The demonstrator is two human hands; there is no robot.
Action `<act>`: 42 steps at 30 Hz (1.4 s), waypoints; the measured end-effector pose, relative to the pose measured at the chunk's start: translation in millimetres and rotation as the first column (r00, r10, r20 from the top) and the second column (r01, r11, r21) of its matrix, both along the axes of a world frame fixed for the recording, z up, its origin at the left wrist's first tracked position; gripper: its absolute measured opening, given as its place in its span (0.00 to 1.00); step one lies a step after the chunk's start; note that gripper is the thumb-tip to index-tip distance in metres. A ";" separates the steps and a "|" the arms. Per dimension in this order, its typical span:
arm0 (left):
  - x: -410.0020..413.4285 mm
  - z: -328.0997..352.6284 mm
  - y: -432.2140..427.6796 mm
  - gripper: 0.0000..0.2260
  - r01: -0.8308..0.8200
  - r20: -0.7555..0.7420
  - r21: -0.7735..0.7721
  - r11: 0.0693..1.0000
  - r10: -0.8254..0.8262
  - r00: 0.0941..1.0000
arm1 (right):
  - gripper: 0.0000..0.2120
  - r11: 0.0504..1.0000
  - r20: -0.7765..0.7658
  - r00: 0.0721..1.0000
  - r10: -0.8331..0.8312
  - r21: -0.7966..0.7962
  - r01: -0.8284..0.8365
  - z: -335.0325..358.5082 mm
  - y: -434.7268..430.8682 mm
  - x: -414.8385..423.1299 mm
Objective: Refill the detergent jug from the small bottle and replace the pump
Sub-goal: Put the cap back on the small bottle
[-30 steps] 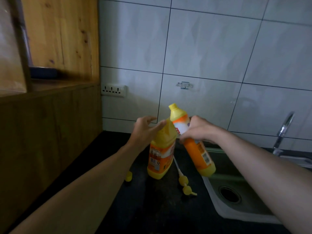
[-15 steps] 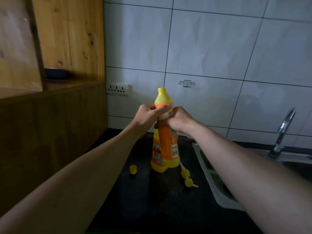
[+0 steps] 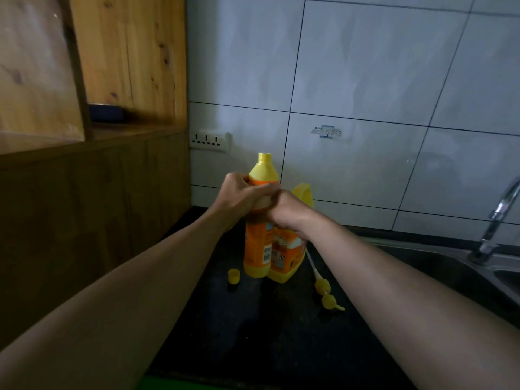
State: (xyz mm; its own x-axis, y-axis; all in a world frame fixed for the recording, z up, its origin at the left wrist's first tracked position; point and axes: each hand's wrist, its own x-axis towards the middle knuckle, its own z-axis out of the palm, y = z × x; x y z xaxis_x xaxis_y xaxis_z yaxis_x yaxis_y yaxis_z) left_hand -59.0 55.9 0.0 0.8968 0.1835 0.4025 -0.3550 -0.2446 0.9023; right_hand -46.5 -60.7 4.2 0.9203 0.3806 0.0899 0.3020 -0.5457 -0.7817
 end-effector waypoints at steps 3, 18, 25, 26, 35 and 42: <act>4.7 -7.8 5.7 0.14 -0.121 0.030 0.096 0.988 0.119 0.992 | 0.20 0.996 -0.029 0.999 -0.016 -0.093 0.014 -7.7 5.1 2.6; 19.4 -44.2 29.4 0.15 -0.402 0.174 0.220 0.889 0.369 0.913 | 0.04 0.923 -0.068 0.995 -0.078 -0.381 0.046 -85.7 31.2 23.3; 27.0 -52.5 39.2 0.14 -0.418 0.147 0.215 0.883 0.394 0.907 | 0.08 0.877 -0.050 0.995 -0.092 -0.478 0.057 -116.5 45.0 37.6; 28.1 -53.9 40.3 0.14 -0.414 0.146 0.207 0.886 0.390 0.909 | 0.07 0.875 -0.080 0.993 -0.090 -0.483 0.040 -119.5 47.3 39.6; 31.8 -62.8 44.3 0.13 -0.426 0.143 0.167 0.889 0.406 0.903 | 0.24 0.841 -0.068 0.998 0.012 -0.539 -0.047 -151.2 56.8 44.0; 32.6 -61.5 47.5 0.15 -0.427 0.127 0.133 0.894 0.412 0.902 | 0.19 0.884 -0.115 0.992 -0.052 -0.468 -0.008 -148.4 57.5 45.9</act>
